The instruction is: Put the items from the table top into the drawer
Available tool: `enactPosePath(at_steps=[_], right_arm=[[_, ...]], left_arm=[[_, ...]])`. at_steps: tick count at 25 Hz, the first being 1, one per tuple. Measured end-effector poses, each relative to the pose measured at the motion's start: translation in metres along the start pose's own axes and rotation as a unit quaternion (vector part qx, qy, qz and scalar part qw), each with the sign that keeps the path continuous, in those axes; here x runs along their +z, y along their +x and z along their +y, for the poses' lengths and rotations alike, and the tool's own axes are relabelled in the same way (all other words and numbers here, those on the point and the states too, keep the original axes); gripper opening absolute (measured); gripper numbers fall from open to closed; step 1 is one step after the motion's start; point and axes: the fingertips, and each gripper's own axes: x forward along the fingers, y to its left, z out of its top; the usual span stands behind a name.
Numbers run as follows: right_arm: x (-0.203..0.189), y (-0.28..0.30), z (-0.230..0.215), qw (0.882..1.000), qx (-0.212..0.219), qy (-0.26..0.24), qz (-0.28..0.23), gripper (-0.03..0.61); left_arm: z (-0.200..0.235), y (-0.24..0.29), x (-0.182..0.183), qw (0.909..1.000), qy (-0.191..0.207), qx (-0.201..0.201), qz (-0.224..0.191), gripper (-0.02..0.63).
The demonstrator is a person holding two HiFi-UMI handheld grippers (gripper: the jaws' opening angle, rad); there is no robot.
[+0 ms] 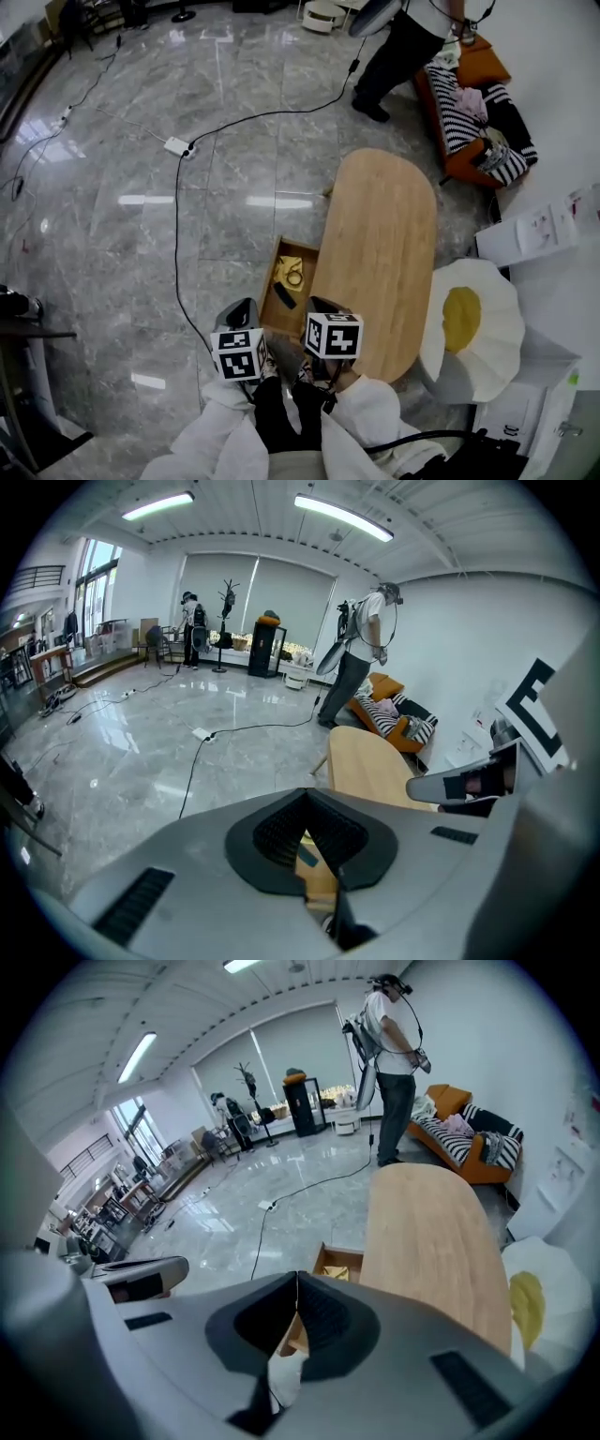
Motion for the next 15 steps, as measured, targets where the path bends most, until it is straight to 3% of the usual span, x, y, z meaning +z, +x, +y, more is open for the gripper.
enactPosePath(at_steps=[5, 10, 15], right_arm=[[-0.005, -0.036, 0.016, 0.998, 0.004, -0.057, -0.004, 0.063], [-0.008, -0.073, -0.005, 0.999, -0.014, -0.007, -0.042, 0.063], [0.003, -0.102, -0.010, 0.995, -0.017, 0.006, -0.093, 0.063]], left_arm=[[-0.016, -0.023, 0.011, 0.9997, 0.004, -0.020, -0.014, 0.000], [-0.028, -0.039, 0.016, 0.9987, 0.015, -0.042, -0.026, 0.000], [-0.040, -0.069, 0.031, 0.9971, 0.026, -0.050, -0.050, 0.000]])
